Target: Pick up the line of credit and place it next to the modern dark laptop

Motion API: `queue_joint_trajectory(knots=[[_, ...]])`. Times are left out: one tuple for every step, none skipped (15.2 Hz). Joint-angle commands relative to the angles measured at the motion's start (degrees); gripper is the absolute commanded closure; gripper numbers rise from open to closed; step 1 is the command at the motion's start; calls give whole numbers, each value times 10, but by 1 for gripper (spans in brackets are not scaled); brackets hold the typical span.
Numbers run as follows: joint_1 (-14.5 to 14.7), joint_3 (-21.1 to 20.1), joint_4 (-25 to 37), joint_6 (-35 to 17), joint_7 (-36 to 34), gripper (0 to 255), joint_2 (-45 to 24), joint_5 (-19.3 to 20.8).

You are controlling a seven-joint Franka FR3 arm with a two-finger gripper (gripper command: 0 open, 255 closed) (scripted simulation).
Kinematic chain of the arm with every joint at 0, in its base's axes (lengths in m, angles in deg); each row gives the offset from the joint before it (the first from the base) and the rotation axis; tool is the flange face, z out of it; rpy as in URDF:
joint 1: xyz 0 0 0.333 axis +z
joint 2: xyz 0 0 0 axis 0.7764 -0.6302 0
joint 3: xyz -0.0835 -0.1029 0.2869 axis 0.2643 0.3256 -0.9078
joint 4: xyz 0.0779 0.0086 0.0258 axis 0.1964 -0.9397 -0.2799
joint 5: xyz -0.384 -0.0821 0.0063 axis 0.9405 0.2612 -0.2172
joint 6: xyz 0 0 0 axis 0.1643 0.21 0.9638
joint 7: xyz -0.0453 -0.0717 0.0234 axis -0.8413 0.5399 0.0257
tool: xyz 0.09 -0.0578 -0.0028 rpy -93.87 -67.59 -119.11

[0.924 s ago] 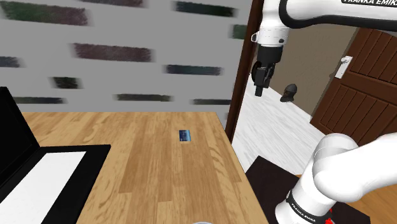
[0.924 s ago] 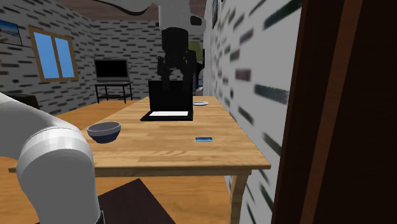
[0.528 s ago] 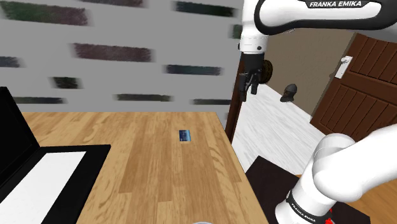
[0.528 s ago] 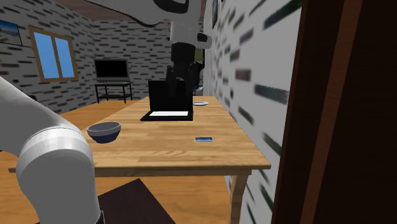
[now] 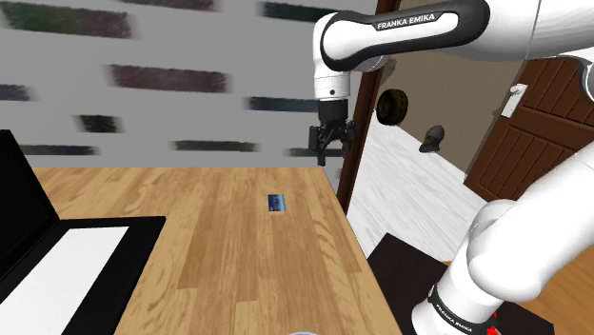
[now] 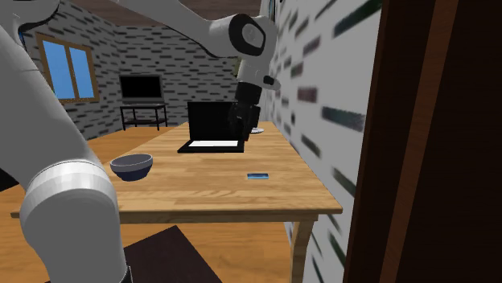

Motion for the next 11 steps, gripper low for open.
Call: queue_joint_trajectory(knots=[[-1,-3,20,-9,-32,0,-46,-19],[-1,-4,32,-13,-46,0,-69,-28],[-1,-5,44,-17,-60,0,-93,-37],[-1,-5,57,-21,-74,0,-116,-46],[-1,-6,70,-24,-87,0,-140,-55],[-1,-6,84,-27,-100,0,-164,-64],[-1,-5,98,-30,-112,0,-187,-73],[-2,-5,113,-32,-125,0,-211,-83],[-2,-5,128,-35,-137,0,-234,-92],[-2,-4,143,-36,-148,0,-258,-101],[-3,-3,159,-38,-160,0,-282,-111]])
